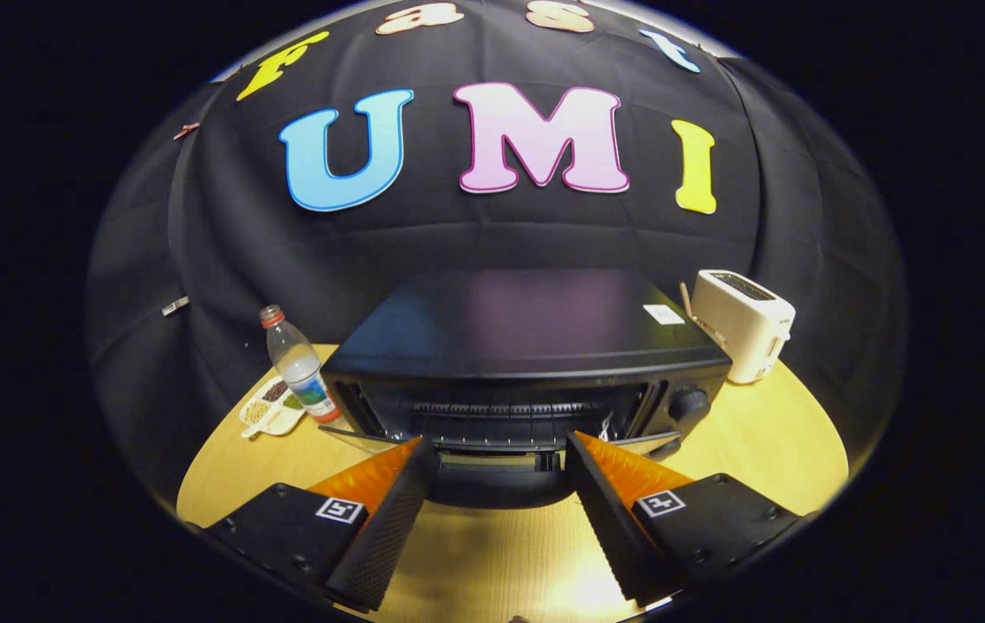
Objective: Open the toaster oven, put the food inside, and close the toaster oven door.
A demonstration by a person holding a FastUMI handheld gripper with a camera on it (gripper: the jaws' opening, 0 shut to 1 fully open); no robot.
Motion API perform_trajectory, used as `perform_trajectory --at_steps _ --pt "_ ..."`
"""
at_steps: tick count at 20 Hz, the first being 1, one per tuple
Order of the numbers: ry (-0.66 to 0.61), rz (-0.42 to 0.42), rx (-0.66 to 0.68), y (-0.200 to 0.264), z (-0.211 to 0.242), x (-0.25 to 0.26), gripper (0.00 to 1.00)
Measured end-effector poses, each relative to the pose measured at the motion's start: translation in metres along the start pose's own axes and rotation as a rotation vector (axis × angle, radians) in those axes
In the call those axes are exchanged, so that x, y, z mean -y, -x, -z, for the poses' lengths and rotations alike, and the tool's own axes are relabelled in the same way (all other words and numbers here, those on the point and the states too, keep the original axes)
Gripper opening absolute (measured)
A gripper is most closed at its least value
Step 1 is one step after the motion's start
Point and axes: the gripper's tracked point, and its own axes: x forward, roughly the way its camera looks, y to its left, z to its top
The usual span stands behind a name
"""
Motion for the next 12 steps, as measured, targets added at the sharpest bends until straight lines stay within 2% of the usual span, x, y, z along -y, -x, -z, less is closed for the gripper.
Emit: perform_trajectory --at_steps 9,12 --pt "-0.098 -0.003 -0.303 0.032 0.102 0.015 0.98" --pt "-0.065 -0.012 -0.349 0.036 0.116 0.015 0.99"
